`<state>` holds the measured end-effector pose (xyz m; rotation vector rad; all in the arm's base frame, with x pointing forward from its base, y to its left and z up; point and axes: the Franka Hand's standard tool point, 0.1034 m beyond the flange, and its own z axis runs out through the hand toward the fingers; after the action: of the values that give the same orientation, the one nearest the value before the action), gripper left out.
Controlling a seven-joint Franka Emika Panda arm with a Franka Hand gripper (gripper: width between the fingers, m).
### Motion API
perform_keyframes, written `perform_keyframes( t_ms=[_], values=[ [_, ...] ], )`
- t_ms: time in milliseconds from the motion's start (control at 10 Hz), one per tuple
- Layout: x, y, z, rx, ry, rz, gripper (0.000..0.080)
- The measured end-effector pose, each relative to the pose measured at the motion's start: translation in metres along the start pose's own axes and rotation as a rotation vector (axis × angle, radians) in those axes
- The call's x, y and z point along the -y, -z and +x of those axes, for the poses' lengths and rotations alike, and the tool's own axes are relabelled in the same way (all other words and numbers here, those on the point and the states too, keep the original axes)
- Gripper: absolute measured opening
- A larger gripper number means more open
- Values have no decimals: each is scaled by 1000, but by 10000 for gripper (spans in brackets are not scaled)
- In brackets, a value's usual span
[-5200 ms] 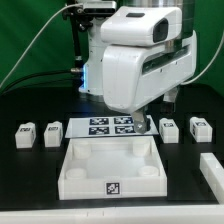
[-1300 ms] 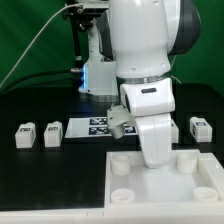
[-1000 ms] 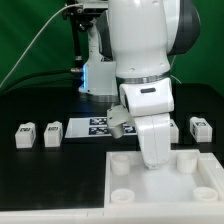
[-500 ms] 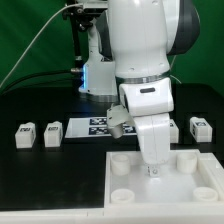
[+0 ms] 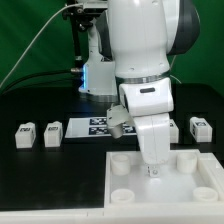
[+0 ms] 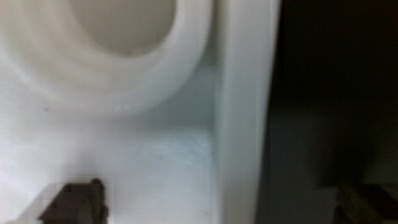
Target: Assemble one leg
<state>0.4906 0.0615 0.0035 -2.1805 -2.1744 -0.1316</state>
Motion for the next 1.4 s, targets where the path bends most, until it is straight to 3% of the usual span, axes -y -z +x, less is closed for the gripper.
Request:
perform_keyframes(
  t_ms=[200,400,700,1000,1100,1400],
  values=[
    [0,1,0,0,-6,-1,649],
    [6,27,8,13,-155,-28,649],
    [19,61,46,24,-579,-39,649],
    [33,61,98,-1,-992,-37,649],
    [36,60,108,-7,-1070,-34,649],
    [37,60,108,-26,-1375,-11,649]
  ],
)
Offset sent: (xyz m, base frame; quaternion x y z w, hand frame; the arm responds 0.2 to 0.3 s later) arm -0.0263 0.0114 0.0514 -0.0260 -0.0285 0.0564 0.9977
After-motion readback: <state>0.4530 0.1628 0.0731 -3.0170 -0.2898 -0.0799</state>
